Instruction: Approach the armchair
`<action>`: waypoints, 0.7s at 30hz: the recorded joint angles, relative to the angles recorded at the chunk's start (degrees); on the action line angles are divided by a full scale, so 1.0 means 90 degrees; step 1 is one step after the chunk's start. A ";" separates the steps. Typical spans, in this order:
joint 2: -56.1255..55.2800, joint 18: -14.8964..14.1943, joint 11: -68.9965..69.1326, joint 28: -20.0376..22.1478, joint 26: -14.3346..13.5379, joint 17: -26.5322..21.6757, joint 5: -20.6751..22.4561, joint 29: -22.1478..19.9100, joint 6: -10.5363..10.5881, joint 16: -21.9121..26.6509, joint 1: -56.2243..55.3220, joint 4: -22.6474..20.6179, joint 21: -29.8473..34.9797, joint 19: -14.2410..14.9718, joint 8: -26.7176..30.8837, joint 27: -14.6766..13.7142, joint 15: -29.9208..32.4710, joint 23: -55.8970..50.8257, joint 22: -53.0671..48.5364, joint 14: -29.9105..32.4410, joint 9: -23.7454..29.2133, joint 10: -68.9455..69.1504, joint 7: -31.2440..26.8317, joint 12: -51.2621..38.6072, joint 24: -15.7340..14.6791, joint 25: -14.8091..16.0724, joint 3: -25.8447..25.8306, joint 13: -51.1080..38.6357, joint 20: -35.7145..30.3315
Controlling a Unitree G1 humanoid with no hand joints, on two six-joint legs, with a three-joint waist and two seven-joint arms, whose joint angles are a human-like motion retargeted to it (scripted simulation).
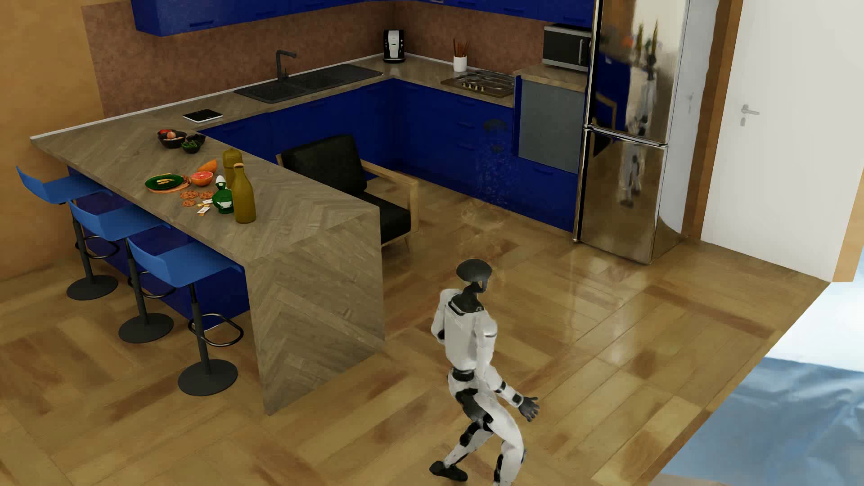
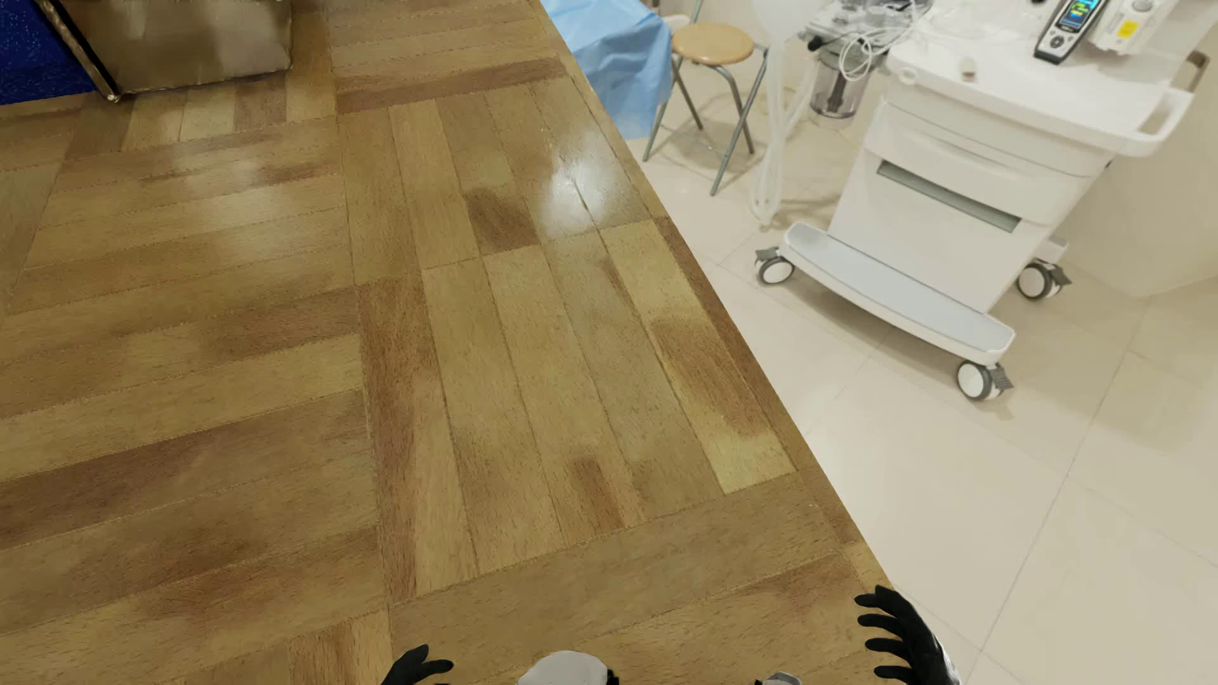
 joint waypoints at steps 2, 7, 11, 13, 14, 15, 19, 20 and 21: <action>0.0799 -0.0429 -0.0178 -0.0183 0.0024 0.0387 -0.0106 -0.0274 0.0295 0.0146 -0.0130 0.0407 0.0359 0.0488 -0.0347 0.0026 -0.0514 -0.0652 -0.0142 -0.1129 -0.0163 -0.1153 0.0173 0.0428 0.0081 0.0264 0.0367 -0.0354 0.0274; -0.0106 0.0015 0.2333 0.0391 -0.0068 0.0836 0.0084 0.0081 -0.0221 0.0359 0.0991 0.0041 0.0351 0.1348 0.0917 -0.0030 0.0110 -0.0465 0.0636 -0.1447 -0.0410 -0.2658 -0.0148 0.0498 0.0163 -0.0174 -0.0846 -0.0070 0.0024; -0.0582 -0.0017 0.0340 0.0472 -0.0192 0.0448 0.0099 0.0322 -0.0944 -0.0162 0.2021 -0.0256 -0.0275 0.1725 0.0799 0.0560 -0.0351 -0.0409 -0.0150 -0.1315 -0.0218 -0.2850 -0.0745 -0.0589 0.0573 -0.0404 -0.1198 0.0900 -0.0090; 0.0045 0.0318 -0.0390 0.0007 -0.0269 -0.0057 -0.0114 0.0076 -0.0551 -0.0070 0.0834 -0.0042 -0.0238 0.1045 0.0371 0.0026 0.0236 -0.0023 -0.0192 0.0378 0.0102 -0.0428 -0.0397 -0.0520 0.0568 -0.0005 -0.0552 0.0500 -0.0135; 0.0379 0.0225 -0.0362 -0.0287 -0.0305 -0.0062 -0.0209 -0.0125 -0.0254 0.0148 0.0363 0.0202 -0.0154 0.0303 0.0147 -0.0093 -0.0072 -0.0222 -0.0063 0.0277 0.0197 -0.0363 -0.0064 -0.0114 0.0492 0.0218 -0.0285 0.0136 0.0018; 0.0763 0.0170 -0.0475 -0.0477 -0.0224 0.0111 -0.0223 -0.0304 0.0105 0.0263 0.0061 0.0496 0.0095 0.0342 -0.0056 -0.0156 -0.0311 -0.0369 -0.0058 -0.0383 0.0161 -0.0802 0.0113 0.0260 0.0472 0.0358 0.0106 -0.0222 0.0342; 0.0402 -0.0229 0.2038 0.0248 0.0342 0.0993 -0.0247 -0.0057 0.0537 0.0298 0.0678 0.0301 0.0707 0.0551 0.0682 -0.0282 0.0345 -0.0358 0.0620 -0.1305 -0.0102 -0.2429 -0.0142 0.0665 0.0279 -0.0100 0.0066 -0.0784 -0.0461; 0.0081 -0.0262 0.1843 0.0415 0.0452 0.0972 -0.0092 0.0163 0.0290 0.0197 0.1020 0.0135 0.0391 0.0417 0.0954 -0.0370 0.0217 -0.0247 0.0314 -0.1475 -0.0095 -0.2599 -0.0224 0.0505 0.0104 -0.0324 -0.0200 -0.0325 -0.0338; -0.0053 -0.0266 0.0436 0.0576 0.0487 0.0717 -0.0040 0.0335 0.0023 -0.0068 0.1241 -0.0018 0.0173 0.0306 0.1069 -0.0453 -0.0502 -0.0180 -0.0154 -0.1666 -0.0105 -0.2559 -0.0297 0.0265 -0.0043 -0.0517 -0.0410 0.0181 -0.0103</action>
